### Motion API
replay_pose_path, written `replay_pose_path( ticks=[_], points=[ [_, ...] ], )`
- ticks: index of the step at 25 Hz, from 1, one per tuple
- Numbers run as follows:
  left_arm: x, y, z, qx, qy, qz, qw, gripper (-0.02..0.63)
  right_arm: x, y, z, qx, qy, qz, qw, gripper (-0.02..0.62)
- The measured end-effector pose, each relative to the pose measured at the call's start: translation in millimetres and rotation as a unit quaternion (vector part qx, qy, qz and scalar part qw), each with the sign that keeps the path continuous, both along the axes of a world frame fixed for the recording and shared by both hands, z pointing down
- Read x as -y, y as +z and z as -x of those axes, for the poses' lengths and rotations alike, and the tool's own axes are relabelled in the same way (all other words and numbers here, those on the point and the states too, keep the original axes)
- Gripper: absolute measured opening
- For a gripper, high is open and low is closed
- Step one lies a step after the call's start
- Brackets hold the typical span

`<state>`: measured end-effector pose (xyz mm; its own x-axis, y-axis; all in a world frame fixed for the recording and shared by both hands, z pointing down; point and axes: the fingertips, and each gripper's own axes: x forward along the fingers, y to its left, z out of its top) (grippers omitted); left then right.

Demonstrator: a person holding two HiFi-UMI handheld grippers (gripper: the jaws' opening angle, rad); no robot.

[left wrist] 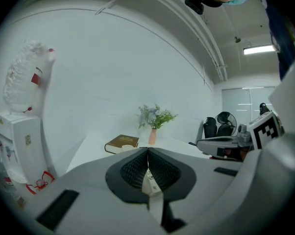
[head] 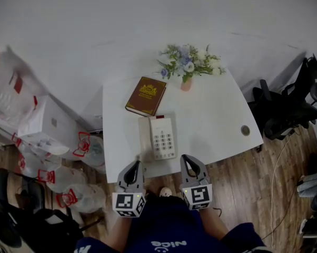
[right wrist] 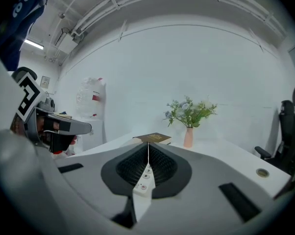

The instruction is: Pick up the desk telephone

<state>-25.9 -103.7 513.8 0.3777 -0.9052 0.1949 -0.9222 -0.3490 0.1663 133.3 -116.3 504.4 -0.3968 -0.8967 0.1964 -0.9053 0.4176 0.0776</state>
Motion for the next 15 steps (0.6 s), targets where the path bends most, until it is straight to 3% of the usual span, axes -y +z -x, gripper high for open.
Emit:
replay_pose_path(
  ticks=[15],
  points=[
    [55,14,6,0.015,0.030,0.051,0.9981,0.017,41,11,8,-0.019,0.019,0.039,0.999,0.023]
  ],
)
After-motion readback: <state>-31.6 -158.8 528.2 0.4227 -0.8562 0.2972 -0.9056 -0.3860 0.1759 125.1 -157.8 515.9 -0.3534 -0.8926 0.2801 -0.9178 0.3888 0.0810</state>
